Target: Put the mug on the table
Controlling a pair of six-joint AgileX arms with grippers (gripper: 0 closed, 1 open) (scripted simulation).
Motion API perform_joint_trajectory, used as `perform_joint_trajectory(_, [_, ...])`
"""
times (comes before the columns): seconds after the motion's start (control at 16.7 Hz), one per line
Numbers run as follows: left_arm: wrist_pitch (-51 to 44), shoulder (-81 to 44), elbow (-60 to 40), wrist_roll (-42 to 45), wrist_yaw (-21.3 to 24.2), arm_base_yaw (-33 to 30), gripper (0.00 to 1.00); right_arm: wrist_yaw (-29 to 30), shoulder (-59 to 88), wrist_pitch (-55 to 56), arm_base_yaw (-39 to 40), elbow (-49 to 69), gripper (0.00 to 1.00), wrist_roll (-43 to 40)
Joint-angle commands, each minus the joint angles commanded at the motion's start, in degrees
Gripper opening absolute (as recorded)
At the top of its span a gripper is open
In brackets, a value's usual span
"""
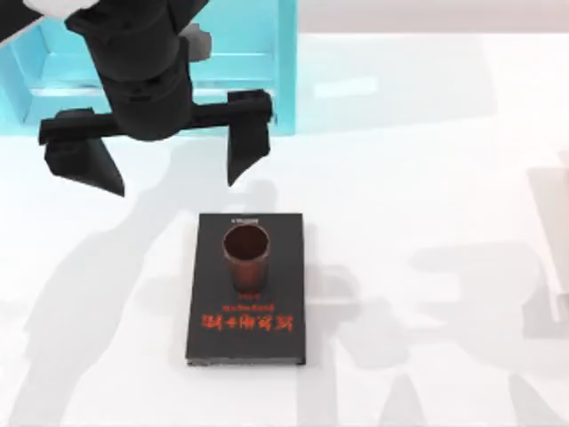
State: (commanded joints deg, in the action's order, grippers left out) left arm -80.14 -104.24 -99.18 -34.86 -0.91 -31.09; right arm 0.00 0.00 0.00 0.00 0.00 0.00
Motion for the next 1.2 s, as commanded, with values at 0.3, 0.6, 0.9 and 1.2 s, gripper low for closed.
perform_joint_trajectory(0.3, [-4.3, -12.4, -12.7, -2.5, 0.8, -6.3, 1.00, 0.0, 0.0, 0.0, 0.0, 0.0, 1.00, 0.0])
perform_joint_trajectory(0.6, [-5.3, -16.4, -16.9, -3.1, 1.0, -8.6, 1.00, 0.0, 0.0, 0.0, 0.0, 0.0, 1.00, 0.0])
perform_joint_trajectory(0.9, [-5.0, -16.2, -16.5, -3.0, 1.0, -8.3, 1.00, 0.0, 0.0, 0.0, 0.0, 0.0, 1.00, 0.0])
perform_joint_trajectory(1.2, [4.5, -16.5, -7.3, -2.9, 1.0, -8.3, 1.00, 0.0, 0.0, 0.0, 0.0, 0.0, 1.00, 0.0])
